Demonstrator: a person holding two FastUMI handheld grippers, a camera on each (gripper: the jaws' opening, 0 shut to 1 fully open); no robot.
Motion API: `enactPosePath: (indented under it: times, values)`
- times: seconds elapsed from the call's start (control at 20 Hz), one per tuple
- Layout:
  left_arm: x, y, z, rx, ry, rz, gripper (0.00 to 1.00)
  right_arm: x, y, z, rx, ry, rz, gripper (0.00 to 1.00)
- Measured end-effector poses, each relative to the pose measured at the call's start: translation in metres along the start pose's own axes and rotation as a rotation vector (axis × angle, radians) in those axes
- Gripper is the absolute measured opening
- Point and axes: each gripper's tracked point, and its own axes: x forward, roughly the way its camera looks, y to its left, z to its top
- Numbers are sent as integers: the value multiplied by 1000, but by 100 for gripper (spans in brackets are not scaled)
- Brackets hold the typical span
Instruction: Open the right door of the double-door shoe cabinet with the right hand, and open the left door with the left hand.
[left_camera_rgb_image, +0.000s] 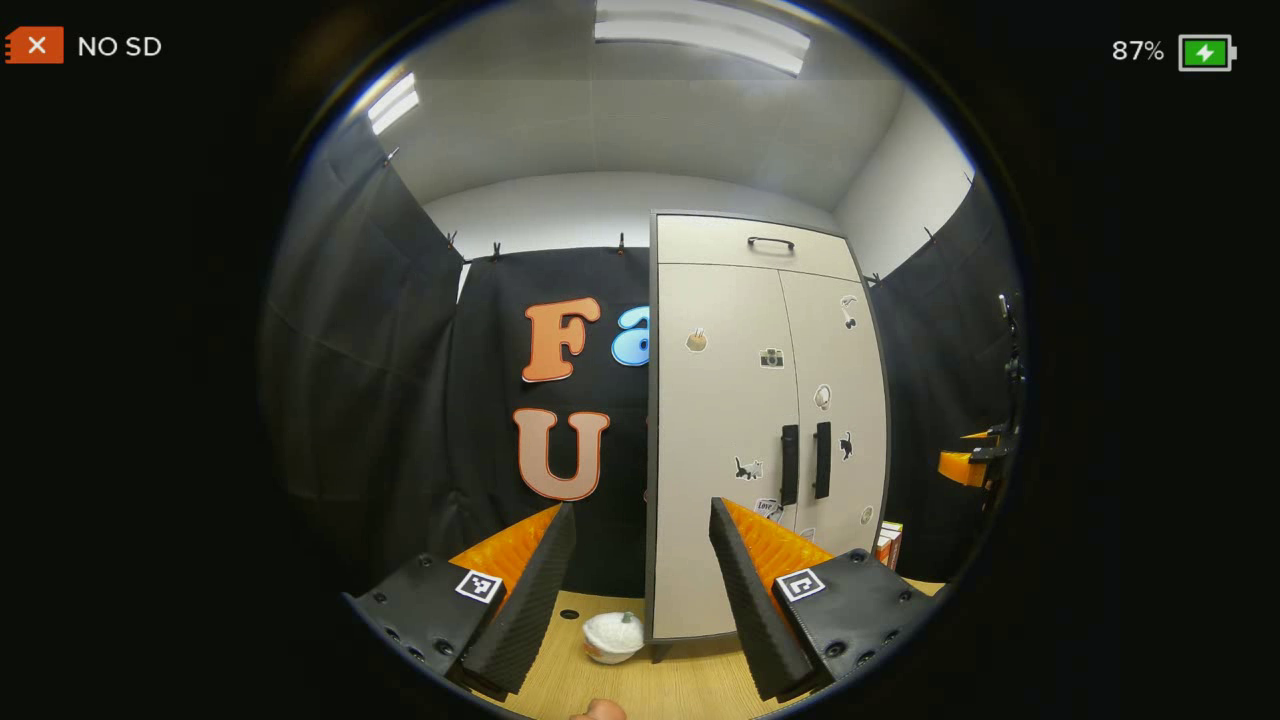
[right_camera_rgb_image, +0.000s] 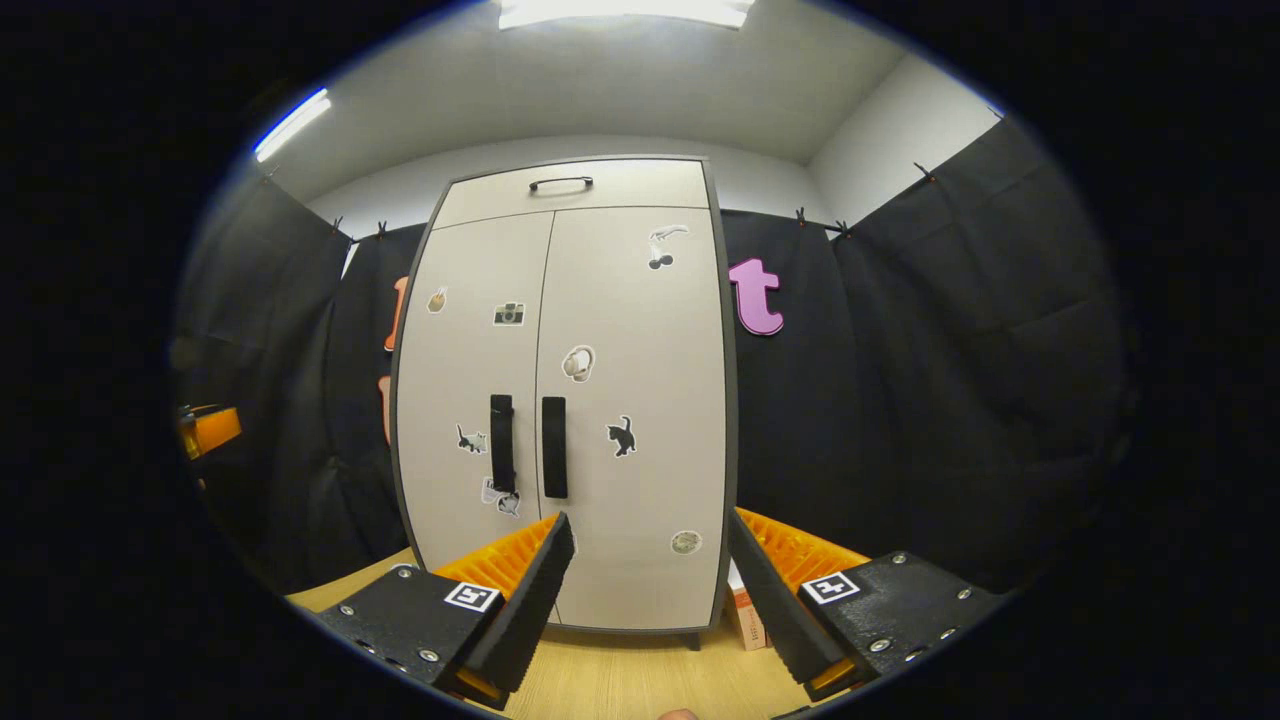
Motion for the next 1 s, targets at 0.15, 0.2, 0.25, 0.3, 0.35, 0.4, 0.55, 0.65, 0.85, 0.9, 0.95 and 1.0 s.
enactPosePath:
  times: [0.15, 0.2, 0.25, 0.3, 0.35, 0.4, 0.55, 0.65, 0.85, 0.9, 0.95, 1.0]
  values:
    - [1, 6, -3, -3, 2, -2, 81, 22, 22, 0, -3, 15, 18, 94]
    - [2, 9, -4, -3, 1, 1, 81, 29, 28, 0, -3, 19, 26, 94]
    - [2, 12, -4, -2, -1, 1, 81, 37, 36, 0, -2, 23, 35, 94]
    - [3, 14, -5, -3, -3, 3, 81, 45, 43, 2, 4, 23, 42, 94]
    - [3, 16, -5, -3, -4, 4, 81, 54, 50, 3, 12, 25, 50, 94]
    - [3, 18, -7, -5, -4, 6, 81, 62, 58, 4, 18, 29, 60, 94]
    - [5, 23, -13, -4, 9, 6, 81, 89, 70, 9, 17, 31, 50, 94]
    - [5, 28, -15, 0, 13, 11, 81, 106, 76, 10, 7, 32, 40, 94]
    - [5, 37, -11, -9, 3, 24, 81, 142, 86, 6, 11, 58, 29, 94]
    - [6, 39, -11, -8, 0, 28, 81, 150, 87, 6, 2, 60, 22, 94]
    - [6, 41, -9, -5, -4, 32, 81, 160, 88, 5, -6, 63, 14, 94]
    - [3, 44, -9, -2, -7, 37, 81, 168, 88, 4, -9, 70, 7, 94]
